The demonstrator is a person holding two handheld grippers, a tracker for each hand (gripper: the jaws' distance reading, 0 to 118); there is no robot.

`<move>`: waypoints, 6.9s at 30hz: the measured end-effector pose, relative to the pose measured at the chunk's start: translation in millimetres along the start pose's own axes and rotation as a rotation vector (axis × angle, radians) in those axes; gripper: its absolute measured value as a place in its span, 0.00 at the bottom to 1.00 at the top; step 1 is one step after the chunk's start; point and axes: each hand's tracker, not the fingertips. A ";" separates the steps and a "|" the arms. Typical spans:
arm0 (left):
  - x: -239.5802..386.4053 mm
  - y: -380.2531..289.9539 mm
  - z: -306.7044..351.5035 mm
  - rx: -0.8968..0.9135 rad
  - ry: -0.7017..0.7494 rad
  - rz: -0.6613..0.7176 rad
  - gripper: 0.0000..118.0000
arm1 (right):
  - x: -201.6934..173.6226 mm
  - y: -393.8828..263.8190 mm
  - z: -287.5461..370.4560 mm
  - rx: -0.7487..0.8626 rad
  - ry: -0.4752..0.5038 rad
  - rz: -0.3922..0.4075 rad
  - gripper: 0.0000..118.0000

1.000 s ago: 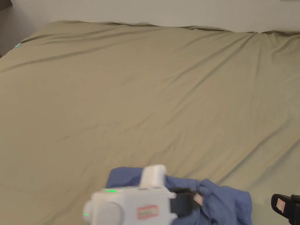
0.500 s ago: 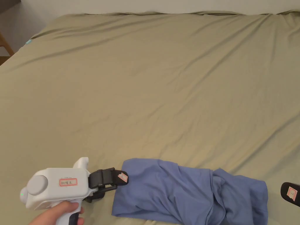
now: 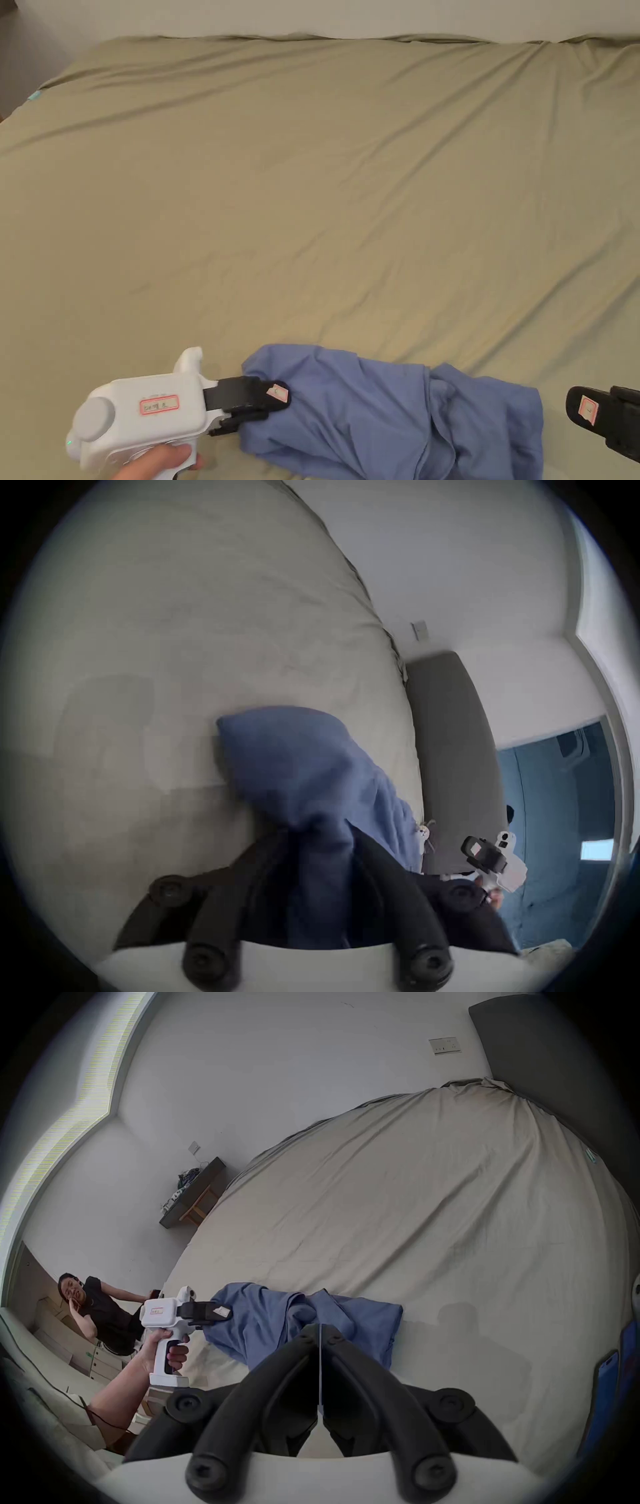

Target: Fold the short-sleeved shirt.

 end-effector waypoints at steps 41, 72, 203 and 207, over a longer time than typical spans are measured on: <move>145.1 -60.2 -20.8 0.068 0.168 -0.344 1.00 | 17.2 -18.1 -7.8 -0.075 -0.056 -0.055 0.03; 130.6 -56.9 6.5 0.121 0.419 -0.406 0.25 | 16.6 -15.0 -73.4 -0.118 0.284 -0.231 0.03; 395.1 8.2 66.3 0.882 0.514 -0.811 1.00 | -128.1 159.4 97.0 0.777 -0.491 0.245 1.00; 399.2 -1.7 72.8 0.929 0.474 -0.802 1.00 | -136.5 162.2 104.3 0.779 -0.506 0.202 1.00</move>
